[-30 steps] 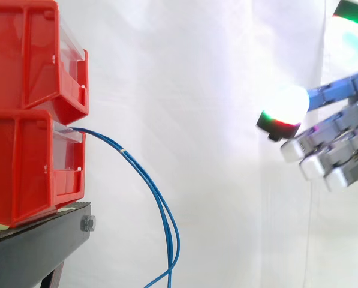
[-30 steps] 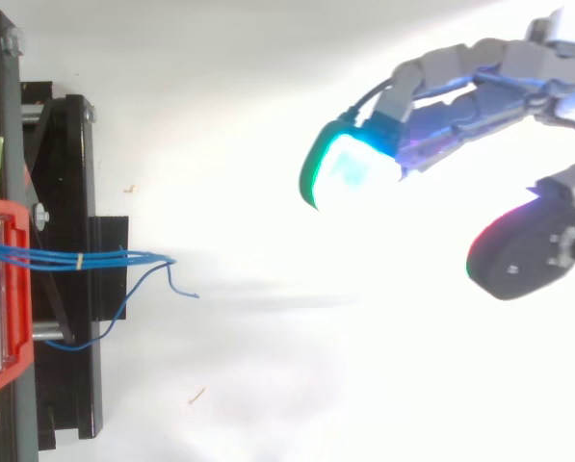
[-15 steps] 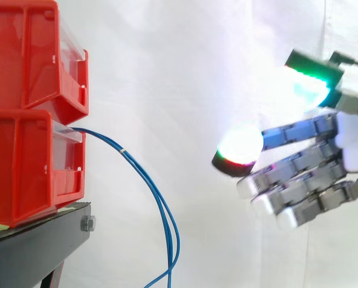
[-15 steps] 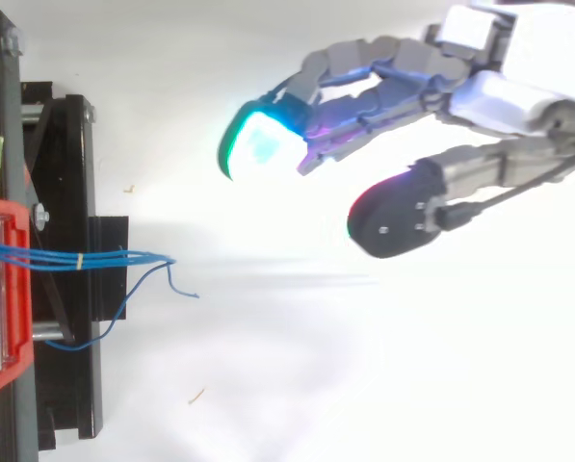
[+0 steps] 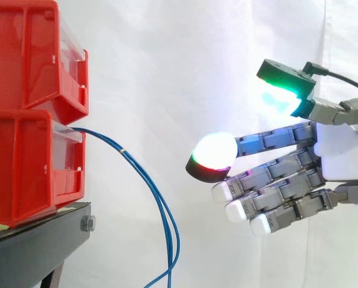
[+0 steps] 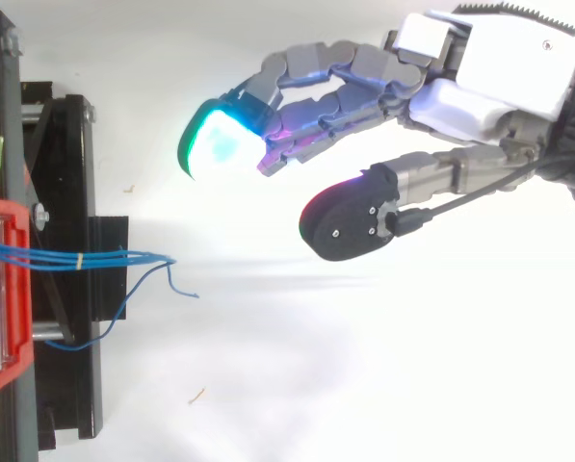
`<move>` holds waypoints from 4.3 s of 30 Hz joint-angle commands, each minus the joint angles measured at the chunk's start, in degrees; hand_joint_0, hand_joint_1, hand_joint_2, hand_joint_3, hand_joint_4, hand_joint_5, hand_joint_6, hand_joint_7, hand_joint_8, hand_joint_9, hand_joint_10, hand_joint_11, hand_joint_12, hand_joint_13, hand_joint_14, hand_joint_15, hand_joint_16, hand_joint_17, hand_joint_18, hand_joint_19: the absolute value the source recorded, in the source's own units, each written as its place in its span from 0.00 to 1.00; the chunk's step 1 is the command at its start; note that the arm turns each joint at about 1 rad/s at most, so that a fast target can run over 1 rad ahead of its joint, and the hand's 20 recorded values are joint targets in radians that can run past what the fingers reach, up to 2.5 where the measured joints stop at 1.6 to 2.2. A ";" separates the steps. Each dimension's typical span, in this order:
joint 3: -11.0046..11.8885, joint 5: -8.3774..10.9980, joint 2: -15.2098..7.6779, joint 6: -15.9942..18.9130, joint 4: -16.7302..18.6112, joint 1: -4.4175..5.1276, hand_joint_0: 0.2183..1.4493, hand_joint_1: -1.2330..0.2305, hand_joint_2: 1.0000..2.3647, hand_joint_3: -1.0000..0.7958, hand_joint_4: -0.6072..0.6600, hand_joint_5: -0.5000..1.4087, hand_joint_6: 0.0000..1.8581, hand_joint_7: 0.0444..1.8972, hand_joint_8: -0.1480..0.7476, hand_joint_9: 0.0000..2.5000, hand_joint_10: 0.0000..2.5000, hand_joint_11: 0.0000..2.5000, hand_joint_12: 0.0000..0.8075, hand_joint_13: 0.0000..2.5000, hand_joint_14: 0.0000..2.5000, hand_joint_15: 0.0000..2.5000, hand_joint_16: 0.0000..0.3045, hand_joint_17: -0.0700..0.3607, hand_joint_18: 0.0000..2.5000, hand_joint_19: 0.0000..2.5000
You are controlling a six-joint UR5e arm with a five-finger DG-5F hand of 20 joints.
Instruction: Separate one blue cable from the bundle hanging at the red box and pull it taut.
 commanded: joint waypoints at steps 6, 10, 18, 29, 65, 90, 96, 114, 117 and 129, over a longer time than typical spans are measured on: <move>0.25 -0.09 -3.14 0.67 0.61 -0.01 0.22 0.44 0.00 0.28 0.62 0.16 0.27 0.43 0.45 0.25 0.00 0.12 0.40 0.27 0.00 0.11 0.15 0.40 0.26 0.12; 2.80 -0.62 -6.22 3.04 1.40 -0.19 0.22 0.44 0.00 0.28 0.62 0.16 0.27 0.43 0.45 0.25 0.00 0.12 0.41 0.27 0.00 0.10 0.15 0.40 0.27 0.12; 7.02 -2.91 -10.00 5.50 0.87 -0.80 0.22 0.43 0.00 0.28 0.62 0.16 0.27 0.43 0.45 0.25 0.00 0.12 0.41 0.26 0.00 0.10 0.15 0.40 0.26 0.12; 12.12 -8.71 -15.71 9.81 1.14 -1.15 0.22 0.43 0.00 0.28 0.62 0.16 0.27 0.43 0.46 0.25 0.00 0.12 0.41 0.26 0.00 0.11 0.15 0.40 0.26 0.12; 12.91 -21.28 -15.62 21.15 6.59 -1.68 0.26 0.41 0.00 0.28 0.60 0.16 0.27 0.43 0.44 0.28 0.00 0.15 0.39 0.30 0.01 0.14 0.14 0.38 0.29 0.16; 14.84 -23.82 -15.62 15.70 7.73 -5.20 0.31 0.37 0.00 0.29 0.61 0.16 0.27 0.47 0.44 0.29 0.01 0.16 0.38 0.31 0.01 0.15 0.13 0.37 0.30 0.16; 14.84 -23.38 -15.71 12.44 7.99 -5.46 0.35 0.38 0.01 0.36 0.62 0.17 0.27 0.49 0.44 0.30 0.01 0.17 0.38 0.32 0.01 0.15 0.13 0.37 0.30 0.16; 14.84 -17.58 -15.71 -2.23 8.34 -5.55 0.28 0.49 0.00 0.28 0.63 0.17 0.27 0.50 0.46 0.32 0.01 0.18 0.39 0.33 0.01 0.16 0.14 0.38 0.30 0.17; 14.84 -17.32 -15.71 -2.94 7.90 -5.46 0.27 0.54 0.00 0.28 0.63 0.17 0.27 0.50 0.46 0.32 0.01 0.18 0.39 0.33 0.01 0.16 0.14 0.38 0.30 0.17; 14.84 -17.32 -15.71 -2.23 6.85 -5.28 0.28 0.46 0.00 0.28 0.64 0.17 0.27 0.51 0.46 0.33 0.01 0.19 0.39 0.34 0.01 0.17 0.14 0.38 0.31 0.17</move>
